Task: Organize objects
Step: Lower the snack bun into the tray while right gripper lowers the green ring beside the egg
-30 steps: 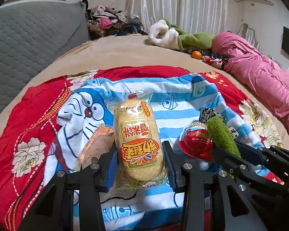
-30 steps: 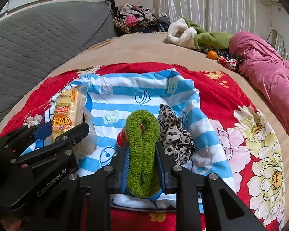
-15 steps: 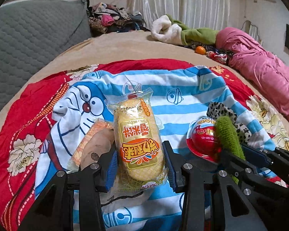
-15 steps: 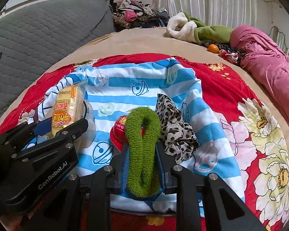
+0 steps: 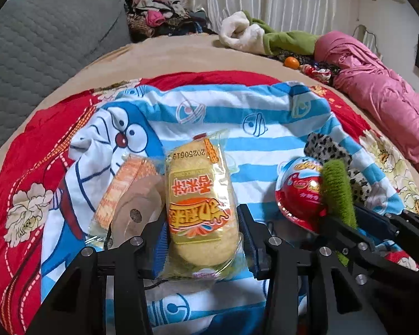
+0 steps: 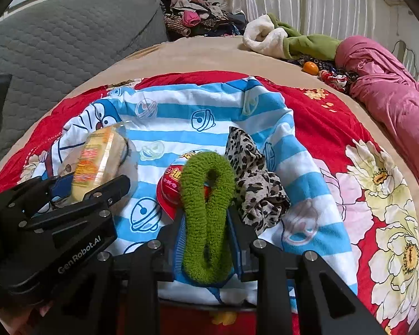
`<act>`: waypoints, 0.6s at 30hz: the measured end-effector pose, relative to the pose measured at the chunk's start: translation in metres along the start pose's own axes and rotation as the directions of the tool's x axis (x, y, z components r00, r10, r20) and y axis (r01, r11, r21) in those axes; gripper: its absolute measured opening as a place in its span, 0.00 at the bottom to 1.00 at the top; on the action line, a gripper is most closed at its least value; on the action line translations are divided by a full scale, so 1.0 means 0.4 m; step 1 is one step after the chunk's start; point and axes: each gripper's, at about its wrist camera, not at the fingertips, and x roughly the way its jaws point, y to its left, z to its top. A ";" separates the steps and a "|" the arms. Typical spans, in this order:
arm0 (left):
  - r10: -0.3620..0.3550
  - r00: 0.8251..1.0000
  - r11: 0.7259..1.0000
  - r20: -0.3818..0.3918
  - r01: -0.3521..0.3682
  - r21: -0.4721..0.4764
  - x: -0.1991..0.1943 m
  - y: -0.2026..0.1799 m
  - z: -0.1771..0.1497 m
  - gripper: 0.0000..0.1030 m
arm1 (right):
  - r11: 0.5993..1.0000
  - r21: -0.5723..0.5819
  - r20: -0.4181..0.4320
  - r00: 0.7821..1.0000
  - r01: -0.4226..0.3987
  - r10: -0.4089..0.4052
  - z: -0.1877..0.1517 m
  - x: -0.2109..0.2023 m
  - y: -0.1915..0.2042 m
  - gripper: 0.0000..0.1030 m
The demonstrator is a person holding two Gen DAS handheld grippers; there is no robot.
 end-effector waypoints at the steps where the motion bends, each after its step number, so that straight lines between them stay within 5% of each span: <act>1: 0.003 1.000 1.000 -0.002 -0.003 0.000 -0.001 0.001 -0.003 0.46 | 1.000 0.002 -0.003 1.000 -0.002 0.002 -0.001 0.001 -0.001 0.28; 11: -0.003 1.000 1.000 -0.019 0.003 -0.004 -0.022 0.012 -0.016 0.49 | 1.000 -0.008 -0.010 1.000 -0.004 0.004 -0.007 -0.008 0.001 0.39; 18: 0.005 1.000 1.000 -0.018 -0.005 0.000 -0.039 0.015 -0.025 0.60 | 1.000 -0.020 -0.015 1.000 -0.001 0.000 -0.012 -0.016 0.004 0.43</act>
